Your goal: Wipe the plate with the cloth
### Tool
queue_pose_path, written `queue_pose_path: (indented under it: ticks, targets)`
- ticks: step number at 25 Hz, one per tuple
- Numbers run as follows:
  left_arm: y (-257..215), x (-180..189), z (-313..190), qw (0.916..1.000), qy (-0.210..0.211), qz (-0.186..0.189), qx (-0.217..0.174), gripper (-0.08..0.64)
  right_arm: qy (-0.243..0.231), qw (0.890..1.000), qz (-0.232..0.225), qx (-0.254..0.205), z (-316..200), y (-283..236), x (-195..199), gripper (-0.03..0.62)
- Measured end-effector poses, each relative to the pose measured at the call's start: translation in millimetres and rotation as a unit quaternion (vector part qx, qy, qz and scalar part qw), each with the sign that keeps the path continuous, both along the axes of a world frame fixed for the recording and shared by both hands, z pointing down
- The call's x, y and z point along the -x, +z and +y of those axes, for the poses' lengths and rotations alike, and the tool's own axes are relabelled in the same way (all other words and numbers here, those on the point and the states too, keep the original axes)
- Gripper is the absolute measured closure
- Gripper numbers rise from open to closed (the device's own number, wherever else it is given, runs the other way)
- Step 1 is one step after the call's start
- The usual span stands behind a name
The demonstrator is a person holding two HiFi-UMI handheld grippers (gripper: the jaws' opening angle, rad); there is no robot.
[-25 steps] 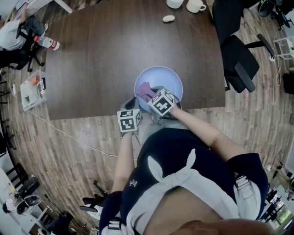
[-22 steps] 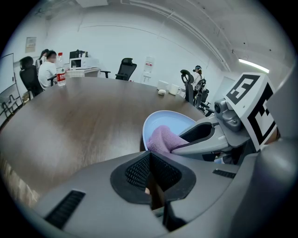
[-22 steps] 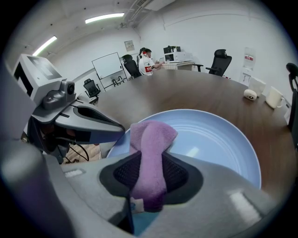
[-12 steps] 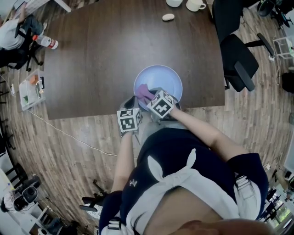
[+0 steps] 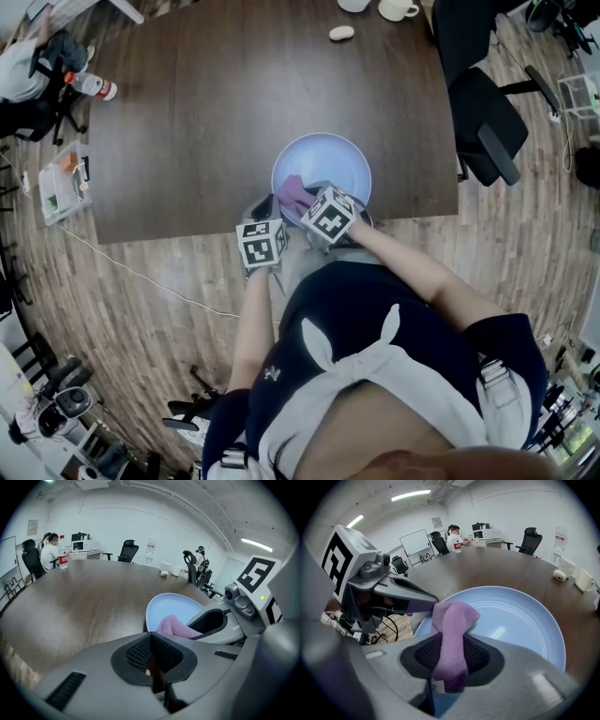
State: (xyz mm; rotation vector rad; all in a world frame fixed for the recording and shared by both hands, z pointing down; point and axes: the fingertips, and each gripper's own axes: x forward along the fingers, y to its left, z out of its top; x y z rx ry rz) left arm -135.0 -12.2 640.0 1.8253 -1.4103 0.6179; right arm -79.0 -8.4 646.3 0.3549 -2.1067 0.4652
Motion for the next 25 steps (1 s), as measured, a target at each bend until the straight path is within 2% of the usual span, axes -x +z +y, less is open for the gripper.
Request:
queue_pose_path:
  ticks: [12, 25]
  targets:
    - [-2, 0, 0, 0.9999, 0.005, -0.011, 0.003, 0.556, -0.041, 0.999, 0.021, -0.001, 7, 0, -11, 0.463]
    - [-1, -2, 1, 0.9998, 0.009, -0.019, 0.005, 0.555, -0.044, 0.998, 0.040, -0.010, 1, 2, -37, 0.462]
